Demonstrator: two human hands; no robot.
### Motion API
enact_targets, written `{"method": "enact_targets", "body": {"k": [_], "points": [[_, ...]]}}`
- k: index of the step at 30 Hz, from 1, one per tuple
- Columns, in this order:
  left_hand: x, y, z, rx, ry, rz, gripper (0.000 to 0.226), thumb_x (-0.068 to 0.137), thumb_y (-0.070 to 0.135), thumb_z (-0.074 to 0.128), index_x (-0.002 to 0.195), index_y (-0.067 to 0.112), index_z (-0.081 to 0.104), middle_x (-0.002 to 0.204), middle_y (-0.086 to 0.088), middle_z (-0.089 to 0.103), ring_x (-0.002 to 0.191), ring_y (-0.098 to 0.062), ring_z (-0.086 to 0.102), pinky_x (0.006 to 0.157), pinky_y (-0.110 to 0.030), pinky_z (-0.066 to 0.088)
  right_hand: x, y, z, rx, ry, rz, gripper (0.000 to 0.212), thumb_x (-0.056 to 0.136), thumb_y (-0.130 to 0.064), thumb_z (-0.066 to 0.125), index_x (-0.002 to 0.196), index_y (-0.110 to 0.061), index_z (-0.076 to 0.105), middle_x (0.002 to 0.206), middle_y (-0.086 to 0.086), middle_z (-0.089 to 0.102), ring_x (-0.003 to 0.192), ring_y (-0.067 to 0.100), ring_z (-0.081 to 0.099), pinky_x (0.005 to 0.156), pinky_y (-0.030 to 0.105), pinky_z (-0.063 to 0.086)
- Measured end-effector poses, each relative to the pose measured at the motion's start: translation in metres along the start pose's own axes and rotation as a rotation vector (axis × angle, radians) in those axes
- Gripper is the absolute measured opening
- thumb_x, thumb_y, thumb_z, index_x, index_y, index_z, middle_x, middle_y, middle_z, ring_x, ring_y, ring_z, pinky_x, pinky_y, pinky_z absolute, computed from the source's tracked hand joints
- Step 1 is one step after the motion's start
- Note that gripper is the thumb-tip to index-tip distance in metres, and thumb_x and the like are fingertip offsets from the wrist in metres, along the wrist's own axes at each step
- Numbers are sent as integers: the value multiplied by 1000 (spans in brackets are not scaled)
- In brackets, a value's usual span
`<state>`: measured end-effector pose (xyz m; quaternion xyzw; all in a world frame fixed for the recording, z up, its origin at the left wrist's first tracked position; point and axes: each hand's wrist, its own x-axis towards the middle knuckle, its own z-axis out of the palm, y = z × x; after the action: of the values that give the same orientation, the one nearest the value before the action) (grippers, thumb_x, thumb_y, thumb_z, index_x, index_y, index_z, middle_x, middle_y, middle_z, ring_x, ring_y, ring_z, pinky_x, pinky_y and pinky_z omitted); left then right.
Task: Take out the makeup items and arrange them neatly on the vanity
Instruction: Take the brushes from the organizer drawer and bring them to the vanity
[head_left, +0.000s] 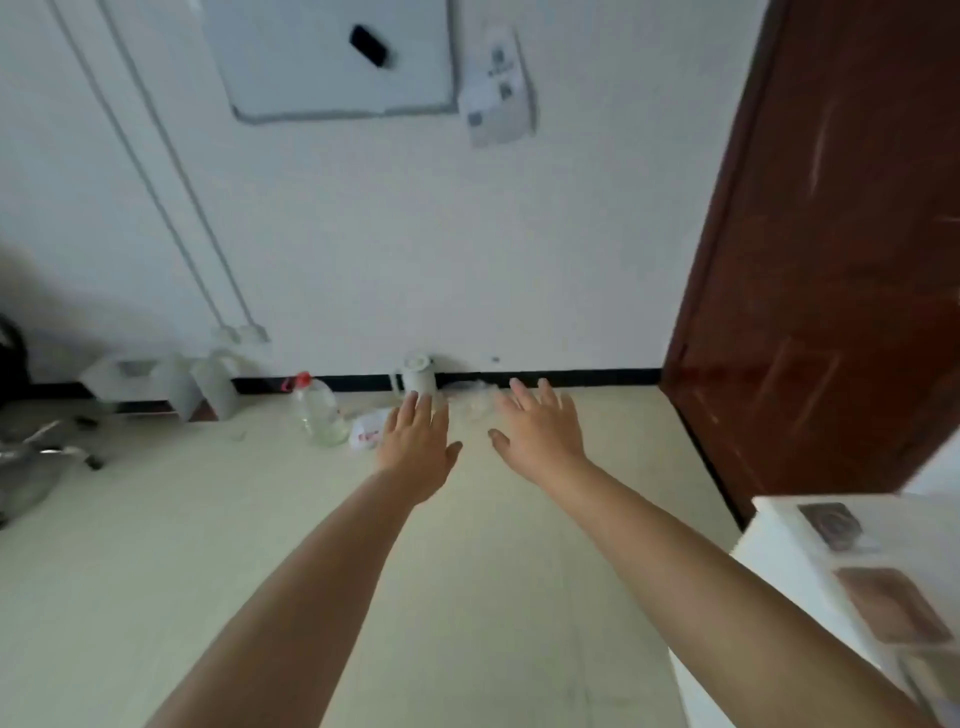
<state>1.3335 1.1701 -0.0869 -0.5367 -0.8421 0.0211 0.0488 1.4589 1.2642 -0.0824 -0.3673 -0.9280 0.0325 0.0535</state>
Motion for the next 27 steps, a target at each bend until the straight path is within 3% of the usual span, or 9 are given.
{"method": "enact_targets", "body": {"k": [7,15,17,20,22,24,27], "points": [[-109,-236,7,12,-29,-562,64,98,42,27,147,9,4,156,-14,-2,145,-28,-6,118,-41,1,73,-242,18,45,1,-508,56,96,-44,30,145,-19,21,157,3,8,144,32,0,115,49,4],[-207,-420,49,15,-74,-1075,66,98,46,22,148,11,-3,156,-13,-12,143,-26,-16,117,-40,-6,129,-476,85,78,-86,-879,61,95,-50,20,147,-23,6,157,3,-1,144,29,-7,116,47,1],[-216,-459,59,1,-76,-1187,66,98,47,20,148,12,-6,155,-13,-15,143,-25,-19,117,-40,-8,145,-527,100,80,-92,-951,68,89,-57,5,148,-23,4,157,4,-3,144,29,-7,116,47,1],[-224,-510,72,-16,-85,-1311,65,98,46,19,147,12,-7,155,-13,-17,143,-25,-19,116,-40,-10,166,-602,122,104,-110,-1037,92,65,-58,-18,148,-23,3,157,5,-3,144,29,-6,116,47,2],[-230,-539,82,-47,-92,-1375,64,99,45,19,148,13,-7,155,-12,-16,143,-25,-17,116,-38,-10,177,-650,134,98,-136,-1095,87,70,-59,-15,148,-24,3,157,5,-4,144,29,-6,116,46,2],[-243,-565,94,-85,-108,-1440,64,99,44,21,148,13,-5,155,-12,-14,144,-25,-16,116,-37,-9,181,-692,149,68,-186,-1158,67,89,-57,4,147,-25,2,157,4,-6,144,28,-7,116,45,1],[-269,-607,119,-111,-154,-1560,64,99,43,22,148,13,-4,156,-12,-12,144,-25,-14,116,-37,-8,183,-752,176,48,-247,-1246,60,96,-50,20,147,-26,0,157,3,-8,144,27,-8,116,45,-1]]}}
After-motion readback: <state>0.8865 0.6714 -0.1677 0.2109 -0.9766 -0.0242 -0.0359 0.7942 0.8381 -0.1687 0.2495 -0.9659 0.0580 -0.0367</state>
